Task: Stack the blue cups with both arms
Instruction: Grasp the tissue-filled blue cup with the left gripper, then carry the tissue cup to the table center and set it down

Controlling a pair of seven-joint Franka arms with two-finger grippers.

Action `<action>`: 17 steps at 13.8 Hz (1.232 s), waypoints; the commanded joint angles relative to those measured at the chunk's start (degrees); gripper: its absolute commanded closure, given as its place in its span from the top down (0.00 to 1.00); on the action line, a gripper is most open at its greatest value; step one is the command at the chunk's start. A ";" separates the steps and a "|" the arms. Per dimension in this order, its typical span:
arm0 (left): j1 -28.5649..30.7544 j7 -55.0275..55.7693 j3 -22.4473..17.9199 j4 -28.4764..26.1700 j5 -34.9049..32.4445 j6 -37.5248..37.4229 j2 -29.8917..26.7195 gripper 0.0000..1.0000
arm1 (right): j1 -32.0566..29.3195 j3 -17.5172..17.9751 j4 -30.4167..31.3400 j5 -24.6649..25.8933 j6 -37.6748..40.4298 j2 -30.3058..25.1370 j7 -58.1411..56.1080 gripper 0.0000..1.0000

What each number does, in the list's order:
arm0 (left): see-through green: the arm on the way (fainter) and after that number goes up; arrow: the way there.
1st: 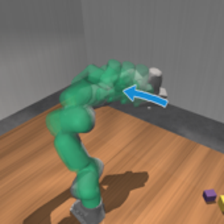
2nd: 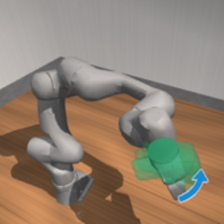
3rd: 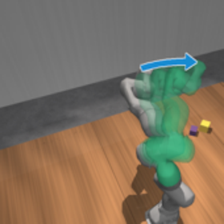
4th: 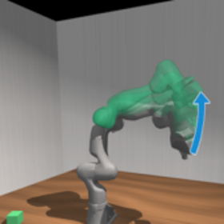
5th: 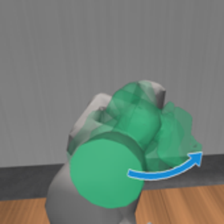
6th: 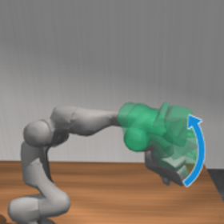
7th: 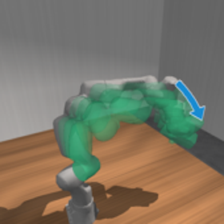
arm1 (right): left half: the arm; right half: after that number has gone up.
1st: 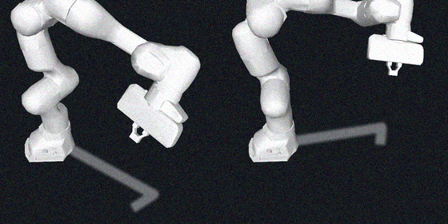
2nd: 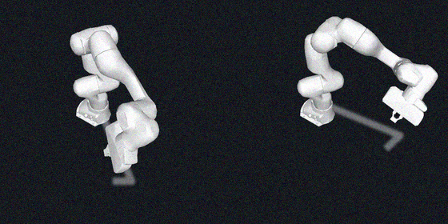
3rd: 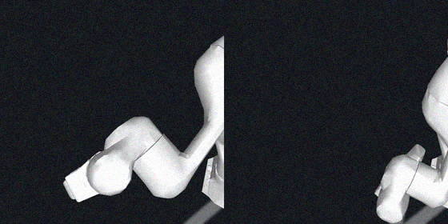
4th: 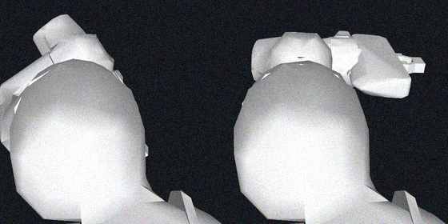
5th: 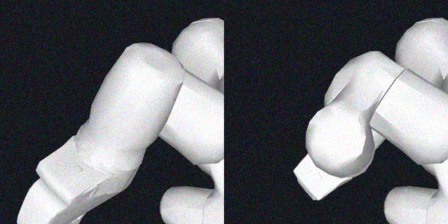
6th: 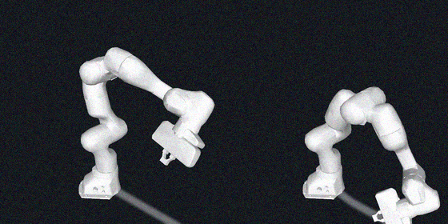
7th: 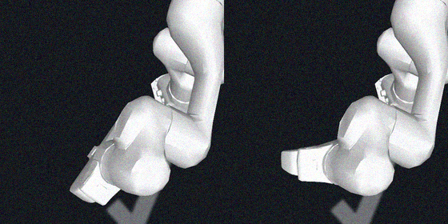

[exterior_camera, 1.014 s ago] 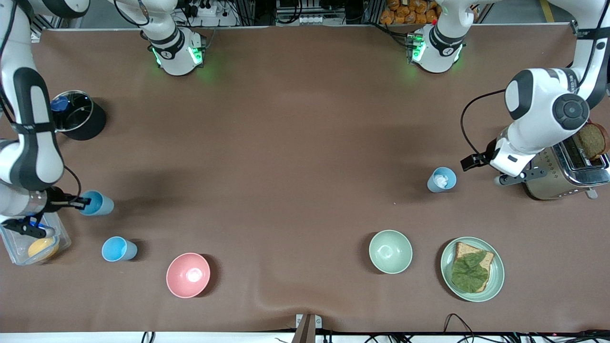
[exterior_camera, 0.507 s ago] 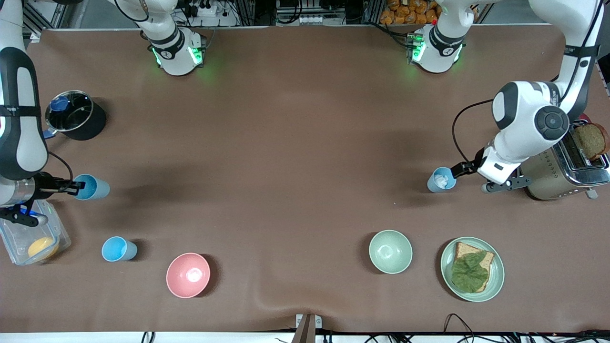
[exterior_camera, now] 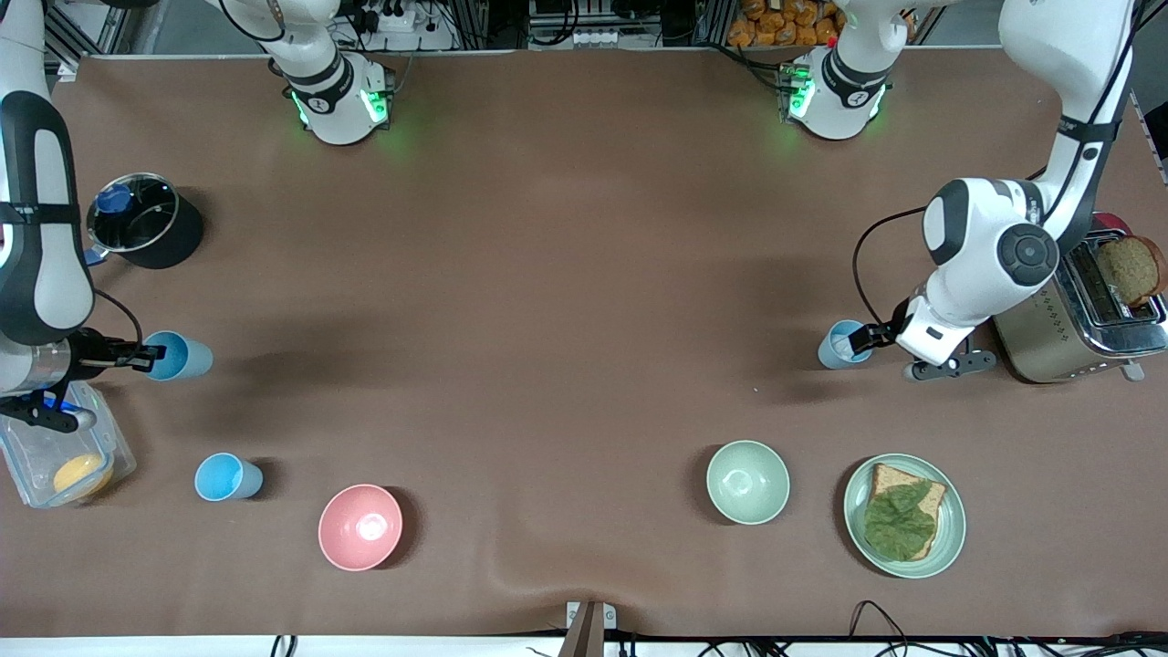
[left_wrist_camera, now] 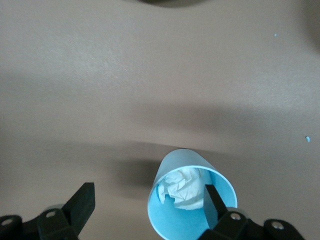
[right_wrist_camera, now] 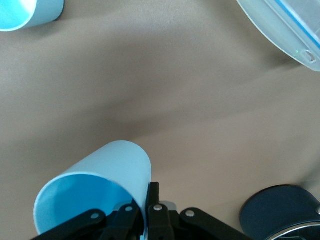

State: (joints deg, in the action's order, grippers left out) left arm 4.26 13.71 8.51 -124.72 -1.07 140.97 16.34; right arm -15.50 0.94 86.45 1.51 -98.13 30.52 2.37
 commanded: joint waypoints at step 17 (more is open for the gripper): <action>-18.91 31.16 2.65 4.91 0.46 1.94 2.82 0.00 | 1.18 0.20 0.39 -0.36 1.10 -0.90 0.18 0.00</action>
State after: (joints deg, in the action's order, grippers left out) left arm -9.96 37.92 11.59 -121.74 -1.07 143.09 19.18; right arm -14.09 1.12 86.44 1.50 -97.71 30.51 2.40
